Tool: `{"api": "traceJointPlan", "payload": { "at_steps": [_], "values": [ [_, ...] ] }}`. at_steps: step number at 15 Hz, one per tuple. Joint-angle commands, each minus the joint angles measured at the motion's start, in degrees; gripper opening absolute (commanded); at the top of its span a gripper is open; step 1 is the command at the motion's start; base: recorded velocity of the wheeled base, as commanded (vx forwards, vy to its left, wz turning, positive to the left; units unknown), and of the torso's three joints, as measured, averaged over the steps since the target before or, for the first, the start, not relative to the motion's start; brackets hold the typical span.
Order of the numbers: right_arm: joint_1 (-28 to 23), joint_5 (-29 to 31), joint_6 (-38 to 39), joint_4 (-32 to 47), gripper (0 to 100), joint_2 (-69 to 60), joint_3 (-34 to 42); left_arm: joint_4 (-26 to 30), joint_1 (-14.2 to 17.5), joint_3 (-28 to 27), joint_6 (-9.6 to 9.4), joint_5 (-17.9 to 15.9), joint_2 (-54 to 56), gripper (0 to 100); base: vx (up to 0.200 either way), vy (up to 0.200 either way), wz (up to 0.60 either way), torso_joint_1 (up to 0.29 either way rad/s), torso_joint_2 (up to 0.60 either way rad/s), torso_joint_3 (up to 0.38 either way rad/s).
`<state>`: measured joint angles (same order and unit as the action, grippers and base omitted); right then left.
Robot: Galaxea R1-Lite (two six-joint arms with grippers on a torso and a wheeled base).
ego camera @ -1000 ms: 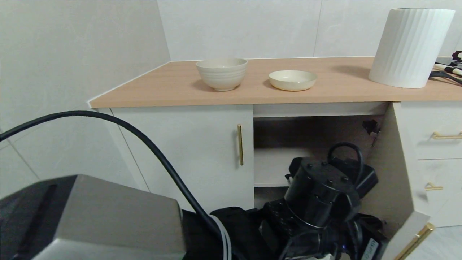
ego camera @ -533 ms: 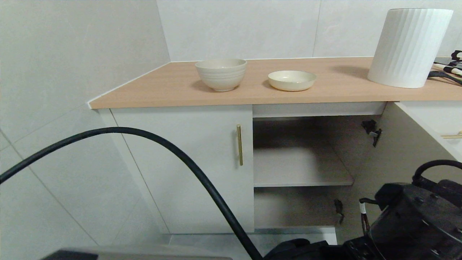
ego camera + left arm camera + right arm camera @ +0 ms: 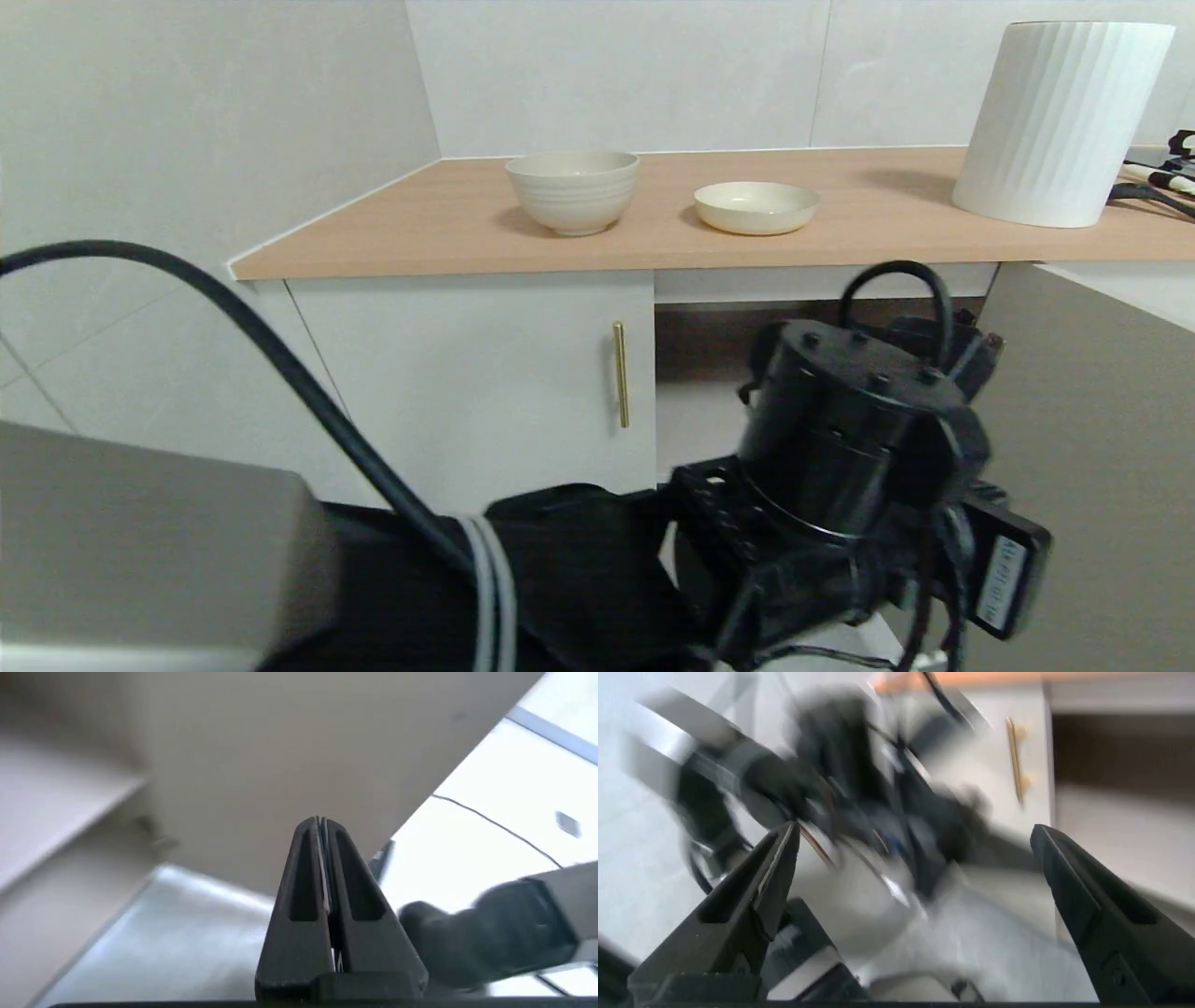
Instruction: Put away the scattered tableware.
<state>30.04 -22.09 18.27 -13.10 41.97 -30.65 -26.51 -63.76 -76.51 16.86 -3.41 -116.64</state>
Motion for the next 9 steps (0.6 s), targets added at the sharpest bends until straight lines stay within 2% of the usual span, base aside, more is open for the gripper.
{"api": "traceJointPlan", "payload": {
  "at_steps": [1, 3, 5, 6, 7, 9],
  "values": [
    [-0.9, 0.1, -0.8, -0.1, 100, 11.1, -1.1, 0.0, 6.0, 8.8, 0.02, 0.0, 10.6, 0, 0.0, 0.0, 0.0, 0.0, 0.0, 0.0],
    [-1.0, 0.1, -3.2, -0.1, 100, 19.4, -5.1, 0.1, 10.8, 15.0, -0.25, 0.0, 16.3, 0, 0.0, 0.0, 0.0, 0.0, 0.0, 0.0],
    [-2.0, 0.0, -6.1, 0.0, 100, 27.0, -10.8, 0.3, 16.5, 19.6, -0.78, -0.1, 22.0, 0, 0.0, 0.0, 0.0, 0.0, 0.0, 0.0],
    [-2.1, 0.1, -6.3, 0.0, 100, 28.6, -12.1, 0.4, 18.2, 20.9, -1.04, 0.0, 23.6, 0, 0.0, 0.0, 0.0, 0.0, 0.0, 0.0],
    [-2.0, 1.6, -6.3, 0.0, 100, 31.4, -14.1, 0.4, 22.8, 25.9, -2.71, -0.1, 28.4, 0, 0.0, 0.0, 0.0, 0.0, 0.0, 0.0],
    [-1.7, 6.2, -6.3, 0.0, 100, 31.3, -13.6, 0.3, 26.8, 31.5, -4.47, -0.4, 33.1, 0, 0.0, 0.0, 0.0, 0.0, 0.0, 0.0]
  ]
}}
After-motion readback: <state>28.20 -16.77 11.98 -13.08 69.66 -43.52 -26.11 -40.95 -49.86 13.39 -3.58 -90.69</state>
